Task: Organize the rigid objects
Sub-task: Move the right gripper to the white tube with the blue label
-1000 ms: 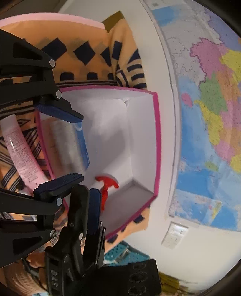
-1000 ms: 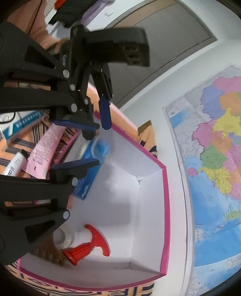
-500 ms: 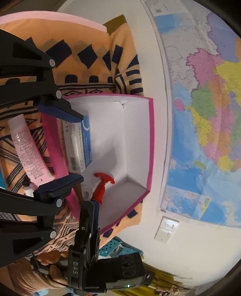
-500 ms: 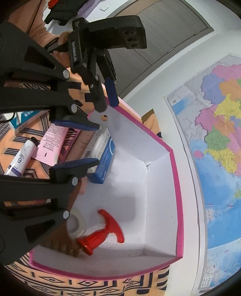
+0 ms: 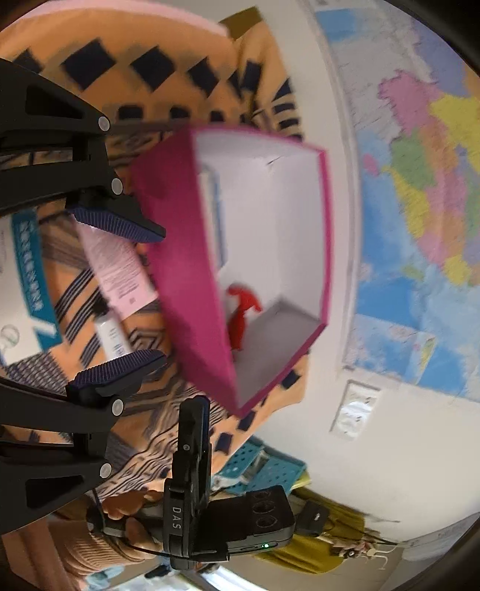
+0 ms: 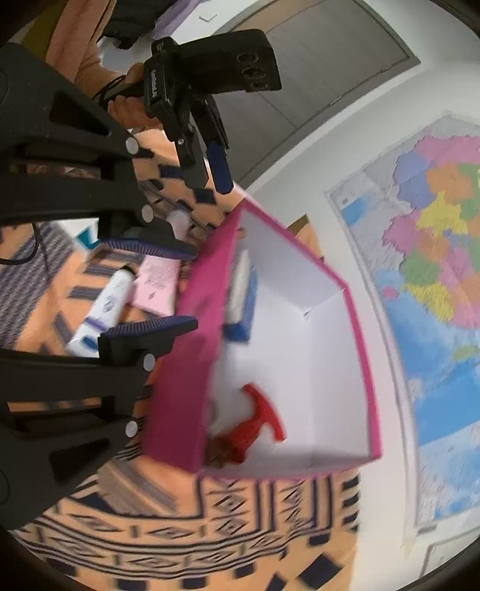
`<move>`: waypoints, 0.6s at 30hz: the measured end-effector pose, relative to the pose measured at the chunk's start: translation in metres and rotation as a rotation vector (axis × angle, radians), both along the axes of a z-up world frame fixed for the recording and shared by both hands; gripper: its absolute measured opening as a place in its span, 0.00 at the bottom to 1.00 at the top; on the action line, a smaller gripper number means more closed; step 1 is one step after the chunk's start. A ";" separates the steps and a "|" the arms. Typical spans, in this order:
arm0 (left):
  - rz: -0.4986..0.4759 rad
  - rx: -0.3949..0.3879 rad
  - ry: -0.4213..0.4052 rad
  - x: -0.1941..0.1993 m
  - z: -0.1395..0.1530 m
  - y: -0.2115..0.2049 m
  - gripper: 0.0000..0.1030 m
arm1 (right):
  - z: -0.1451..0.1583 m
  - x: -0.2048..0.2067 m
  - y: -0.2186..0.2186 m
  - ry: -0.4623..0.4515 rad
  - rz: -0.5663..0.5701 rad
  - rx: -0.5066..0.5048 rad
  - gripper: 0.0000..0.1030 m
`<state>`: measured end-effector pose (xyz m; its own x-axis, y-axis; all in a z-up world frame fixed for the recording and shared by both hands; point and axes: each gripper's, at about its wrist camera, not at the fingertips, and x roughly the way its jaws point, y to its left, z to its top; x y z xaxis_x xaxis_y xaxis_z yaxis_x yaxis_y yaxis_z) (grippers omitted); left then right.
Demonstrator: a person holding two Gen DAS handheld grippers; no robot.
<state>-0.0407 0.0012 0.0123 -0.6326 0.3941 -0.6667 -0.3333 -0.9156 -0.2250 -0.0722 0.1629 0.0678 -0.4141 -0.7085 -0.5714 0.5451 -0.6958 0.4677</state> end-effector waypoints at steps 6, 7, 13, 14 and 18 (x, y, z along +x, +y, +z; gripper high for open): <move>-0.028 0.009 -0.089 0.002 -0.031 0.018 0.59 | -0.034 0.011 0.015 -0.085 -0.038 0.030 0.33; -0.031 0.014 -0.103 0.002 -0.035 0.019 0.59 | -0.040 0.011 0.017 -0.100 -0.046 0.034 0.33; -0.050 0.002 -0.165 0.006 -0.058 0.034 0.59 | -0.071 0.014 0.018 -0.183 -0.069 0.044 0.33; -0.051 -0.003 -0.171 0.006 -0.061 0.035 0.59 | -0.073 0.014 0.018 -0.188 -0.071 0.047 0.33; -0.051 -0.012 -0.190 0.005 -0.067 0.041 0.59 | -0.081 0.016 0.016 -0.188 -0.075 0.071 0.33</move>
<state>-0.0356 0.0419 -0.0550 -0.4748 0.4135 -0.7769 -0.3315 -0.9018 -0.2773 -0.0559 0.1785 -0.0129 -0.3454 -0.6347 -0.6913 0.3980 -0.7662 0.5046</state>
